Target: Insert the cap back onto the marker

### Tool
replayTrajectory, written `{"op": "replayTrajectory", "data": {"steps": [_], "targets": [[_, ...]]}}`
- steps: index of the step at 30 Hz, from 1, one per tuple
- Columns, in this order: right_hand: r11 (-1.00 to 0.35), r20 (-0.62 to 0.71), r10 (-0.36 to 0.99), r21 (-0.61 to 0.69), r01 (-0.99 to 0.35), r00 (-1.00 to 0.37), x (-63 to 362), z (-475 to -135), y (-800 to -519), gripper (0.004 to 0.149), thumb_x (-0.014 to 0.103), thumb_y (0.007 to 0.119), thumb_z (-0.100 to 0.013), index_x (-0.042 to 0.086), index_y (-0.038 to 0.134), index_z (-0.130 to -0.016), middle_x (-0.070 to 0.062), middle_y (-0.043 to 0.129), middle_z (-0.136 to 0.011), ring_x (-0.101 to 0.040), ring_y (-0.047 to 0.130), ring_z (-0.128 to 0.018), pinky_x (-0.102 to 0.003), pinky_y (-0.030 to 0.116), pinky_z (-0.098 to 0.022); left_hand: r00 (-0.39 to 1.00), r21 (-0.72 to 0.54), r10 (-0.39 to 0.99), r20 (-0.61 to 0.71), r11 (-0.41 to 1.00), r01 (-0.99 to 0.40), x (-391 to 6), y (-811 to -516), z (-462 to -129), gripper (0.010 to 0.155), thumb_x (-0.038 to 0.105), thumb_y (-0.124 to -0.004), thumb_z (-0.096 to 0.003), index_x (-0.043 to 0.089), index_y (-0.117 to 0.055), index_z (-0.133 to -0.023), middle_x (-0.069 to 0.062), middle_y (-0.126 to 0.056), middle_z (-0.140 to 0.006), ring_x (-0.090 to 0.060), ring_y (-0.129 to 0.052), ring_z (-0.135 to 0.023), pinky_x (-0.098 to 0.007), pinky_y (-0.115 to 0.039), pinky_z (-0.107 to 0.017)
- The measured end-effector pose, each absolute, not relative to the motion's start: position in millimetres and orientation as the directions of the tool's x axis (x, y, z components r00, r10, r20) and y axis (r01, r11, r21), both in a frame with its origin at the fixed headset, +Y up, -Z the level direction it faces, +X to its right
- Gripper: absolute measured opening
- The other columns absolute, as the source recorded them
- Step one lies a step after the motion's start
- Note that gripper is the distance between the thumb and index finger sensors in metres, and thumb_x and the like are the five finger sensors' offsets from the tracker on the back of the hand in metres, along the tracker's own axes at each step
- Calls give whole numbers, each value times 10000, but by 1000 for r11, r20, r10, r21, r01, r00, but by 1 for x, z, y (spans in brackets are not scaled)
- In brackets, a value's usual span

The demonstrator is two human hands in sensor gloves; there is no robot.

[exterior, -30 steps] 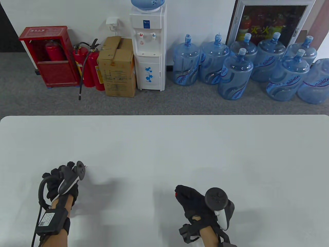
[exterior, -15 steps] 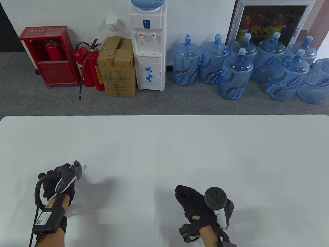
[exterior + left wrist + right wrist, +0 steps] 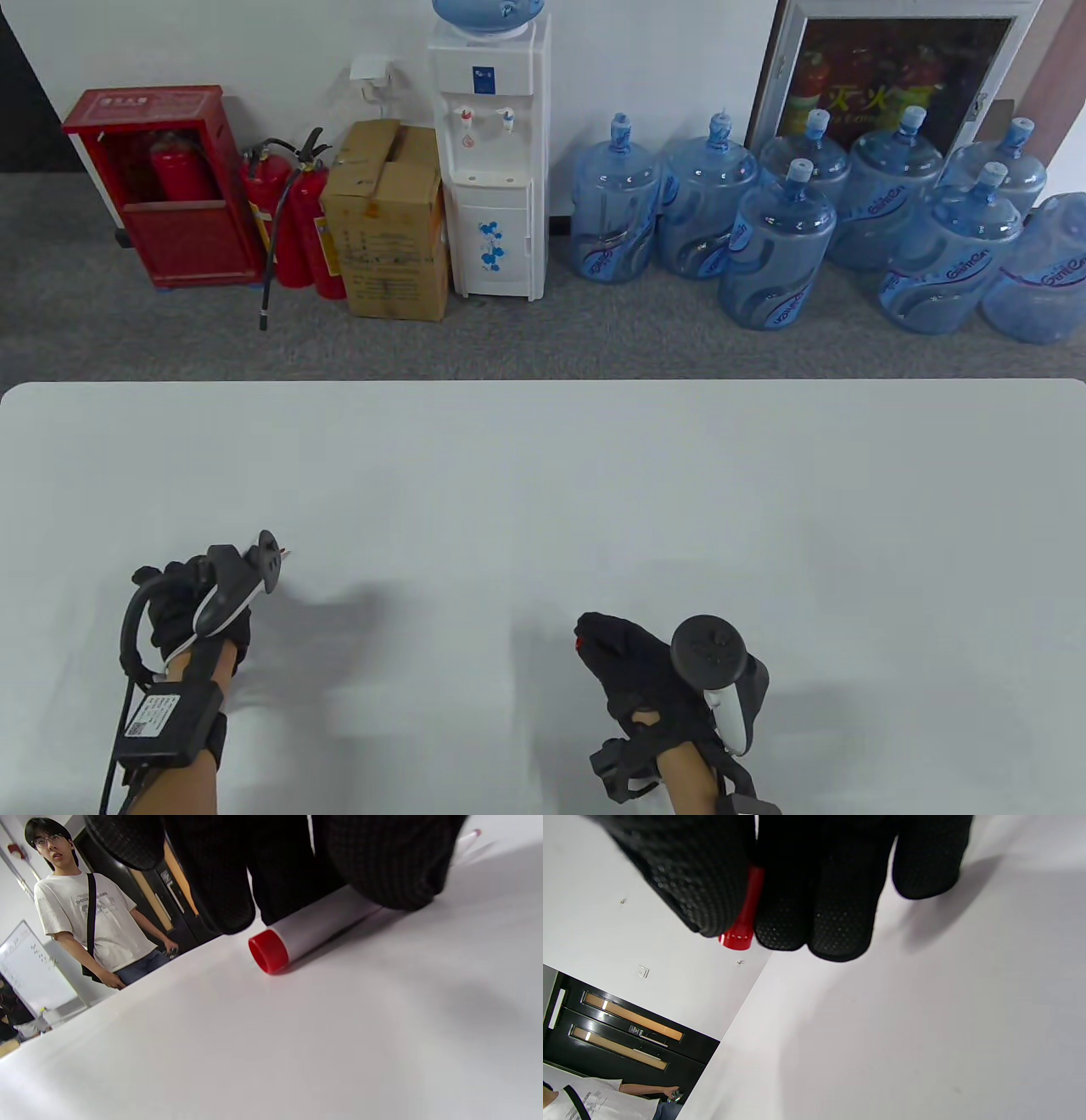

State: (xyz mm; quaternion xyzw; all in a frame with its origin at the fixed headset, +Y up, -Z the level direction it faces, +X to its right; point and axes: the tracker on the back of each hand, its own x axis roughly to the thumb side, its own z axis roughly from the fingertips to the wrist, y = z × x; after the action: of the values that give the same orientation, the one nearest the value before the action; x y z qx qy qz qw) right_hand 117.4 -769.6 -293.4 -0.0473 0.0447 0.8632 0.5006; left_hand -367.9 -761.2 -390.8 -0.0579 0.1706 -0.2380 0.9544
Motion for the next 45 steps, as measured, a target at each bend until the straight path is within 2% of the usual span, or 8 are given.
{"op": "replayTrajectory", "data": {"steps": [3,7,13,17,23,30,37,45], "targets": [[-495,-125,860,31,-868,-495,117,-293,-770,431,430,863,-399,352,850,-822,49,969,-782,-199,1017,-665,-548,749,-641,815,-173,-508,-279,862,477,-365,-761,-390,441,480,-841,-392,403,-879,-824,114,-1030,-807,-183,-1053,-826,-571,-671,-713],[-493,-125,861,33,-869,-493,117,-294,-770,430,430,862,-399,351,850,-821,48,969,-782,-198,1017,-665,-548,749,-640,810,-169,-530,-252,848,503,-364,-761,-390,439,473,-833,-403,382,-880,-829,108,-1027,-801,-182,-1053,-816,-566,-677,-710],[-487,-119,865,32,-873,-487,117,-294,-770,434,429,862,-400,350,847,-826,50,969,-782,-197,1017,-665,-548,750,-640,837,-159,-496,-233,868,470,-359,-758,-384,450,466,-807,-413,381,-854,-853,84,-994,-850,-225,-1017,-845,-585,-652,-714],[-480,-116,869,44,-876,-482,114,-293,-770,434,430,861,-399,351,846,-825,48,969,-782,-198,1017,-665,-549,750,-639,856,-129,-466,-224,885,447,-352,-750,-374,457,476,-791,-414,405,-828,-864,69,-955,-937,-243,-991,-880,-582,-650,-717],[-465,-105,877,58,-883,-469,109,-292,-769,434,430,859,-401,350,846,-827,50,968,-782,-197,1016,-665,-548,749,-640,896,-22,-395,-203,916,400,-333,-729,-353,469,463,-776,-411,418,-795,-877,89,-1025,-860,-232,-1042,-834,-571,-679,-701],[-409,-93,906,64,-910,-414,107,-287,-765,433,430,856,-403,351,843,-829,51,967,-783,-194,1017,-665,-549,748,-641,956,142,-264,-128,949,281,-292,-707,-315,475,452,-772,-409,414,-787,-882,96,-1013,-853,-238,-1032,-833,-577,-672,-702],[-364,-87,926,57,-930,-368,108,-284,-762,436,433,848,-408,348,837,-835,54,966,-782,-192,1018,-662,-550,746,-644,972,272,-235,-10,935,229,-249,-706,-289,491,409,-679,-422,410,-753,-908,99,-987,-863,-239,-1018,-834,-578,-663,-705],[-302,-96,946,76,-950,-308,106,-284,-763,442,444,812,-427,325,820,-852,62,970,-752,-179,1020,-632,-545,746,-645,961,415,-249,122,892,178,-211,-712,-266,491,409,-669,-423,410,-741,-908,100,-976,-859,-239,-1007,-838,-578,-659,-705]]}}
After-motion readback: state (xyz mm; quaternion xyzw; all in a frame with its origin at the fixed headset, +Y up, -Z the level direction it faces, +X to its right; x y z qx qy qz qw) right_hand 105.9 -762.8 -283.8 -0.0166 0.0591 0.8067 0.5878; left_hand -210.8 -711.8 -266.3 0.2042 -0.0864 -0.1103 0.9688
